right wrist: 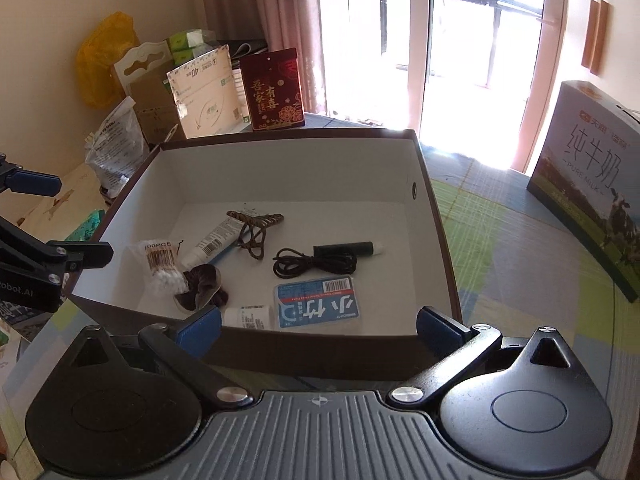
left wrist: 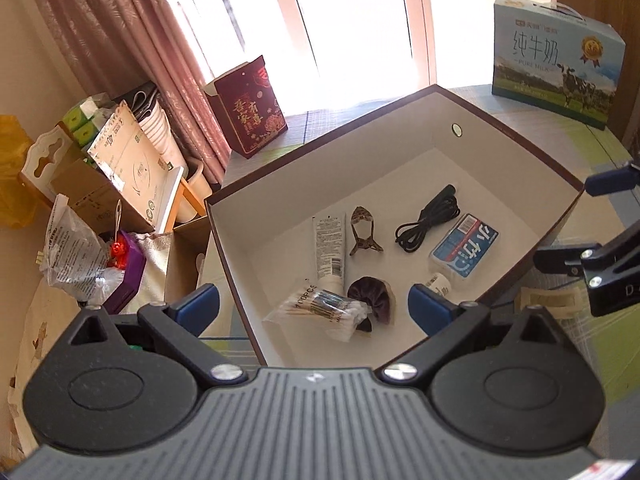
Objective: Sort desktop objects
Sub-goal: 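Open the left tool releasing the swab bag and withdraw both tools from the box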
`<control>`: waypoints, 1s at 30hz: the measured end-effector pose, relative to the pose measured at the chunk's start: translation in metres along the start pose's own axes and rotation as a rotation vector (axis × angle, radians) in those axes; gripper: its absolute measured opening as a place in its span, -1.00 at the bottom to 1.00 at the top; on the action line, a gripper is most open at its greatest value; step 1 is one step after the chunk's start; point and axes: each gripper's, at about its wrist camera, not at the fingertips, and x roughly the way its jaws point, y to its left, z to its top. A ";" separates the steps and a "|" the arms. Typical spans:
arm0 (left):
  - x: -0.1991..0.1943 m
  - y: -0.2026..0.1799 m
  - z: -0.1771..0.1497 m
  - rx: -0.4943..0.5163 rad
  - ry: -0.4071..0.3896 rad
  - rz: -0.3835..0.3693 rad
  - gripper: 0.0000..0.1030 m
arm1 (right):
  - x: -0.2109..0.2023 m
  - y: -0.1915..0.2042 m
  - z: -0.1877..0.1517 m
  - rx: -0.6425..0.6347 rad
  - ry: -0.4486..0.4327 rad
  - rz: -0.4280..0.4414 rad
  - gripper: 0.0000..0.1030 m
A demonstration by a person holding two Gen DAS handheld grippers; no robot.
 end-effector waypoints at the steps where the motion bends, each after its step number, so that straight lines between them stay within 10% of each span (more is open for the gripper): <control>1: -0.004 -0.001 -0.003 -0.017 -0.008 0.000 0.93 | -0.003 0.001 -0.003 0.004 -0.005 -0.004 0.96; 30: -0.080 -0.017 -0.089 -0.283 -0.032 -0.015 0.94 | -0.068 0.025 -0.083 0.076 -0.075 -0.039 0.96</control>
